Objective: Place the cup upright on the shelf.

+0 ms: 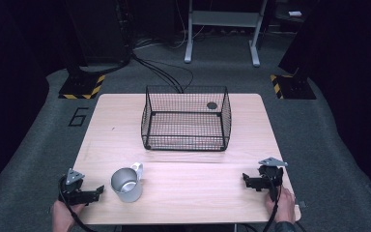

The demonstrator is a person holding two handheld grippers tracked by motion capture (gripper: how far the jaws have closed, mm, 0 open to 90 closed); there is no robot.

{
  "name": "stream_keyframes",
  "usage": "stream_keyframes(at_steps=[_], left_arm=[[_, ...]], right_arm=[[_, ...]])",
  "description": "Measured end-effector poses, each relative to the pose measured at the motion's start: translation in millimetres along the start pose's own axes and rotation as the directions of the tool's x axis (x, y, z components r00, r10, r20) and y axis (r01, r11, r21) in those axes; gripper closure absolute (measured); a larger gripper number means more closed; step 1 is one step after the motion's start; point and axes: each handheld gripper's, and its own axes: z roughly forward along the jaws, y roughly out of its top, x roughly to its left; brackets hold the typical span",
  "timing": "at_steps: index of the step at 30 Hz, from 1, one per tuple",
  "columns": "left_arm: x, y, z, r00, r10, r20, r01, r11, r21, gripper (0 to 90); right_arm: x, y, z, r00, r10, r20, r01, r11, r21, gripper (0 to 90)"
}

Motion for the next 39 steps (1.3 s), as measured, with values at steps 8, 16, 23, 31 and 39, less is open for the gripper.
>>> stream_keyframes(at_steps=[8,16,23,31,39], left_arm=[[0.2,0.2,-0.2,1.0,-0.005,-0.008,0.005,1.0,0.002,0.0],[0.0,0.3,-0.2,0.9999,0.009,0.008,-0.009,1.0,-0.002,0.0],[-0.4,4.4,-6.5,0.9994,0.017,0.03,-0.017,0.9998,-0.013,0.1],[-4.3,23.1,-26.7,0.9979,0.04,0.052,-0.037,0.9976,-0.059,0.0],[-6.3,43.1,-49.4,0.9951,0.029,0.095,-0.014,0.9889,-0.148,0.0]], right_arm=[[-1.1,0.6,0.6,0.9999,-0.009,-0.01,0.009,1.0,-0.001,0.0],[-1.2,1.3,1.4,0.9998,-0.005,-0.017,0.005,1.0,-0.005,0.0],[-1.5,1.5,1.7,0.9998,-0.01,-0.018,0.01,1.0,-0.005,0.0],[-1.5,1.5,1.7,0.9998,-0.01,-0.018,0.01,1.0,-0.005,0.0],[-1.5,1.6,1.7,0.9998,-0.011,-0.019,0.011,1.0,-0.005,0.0]])
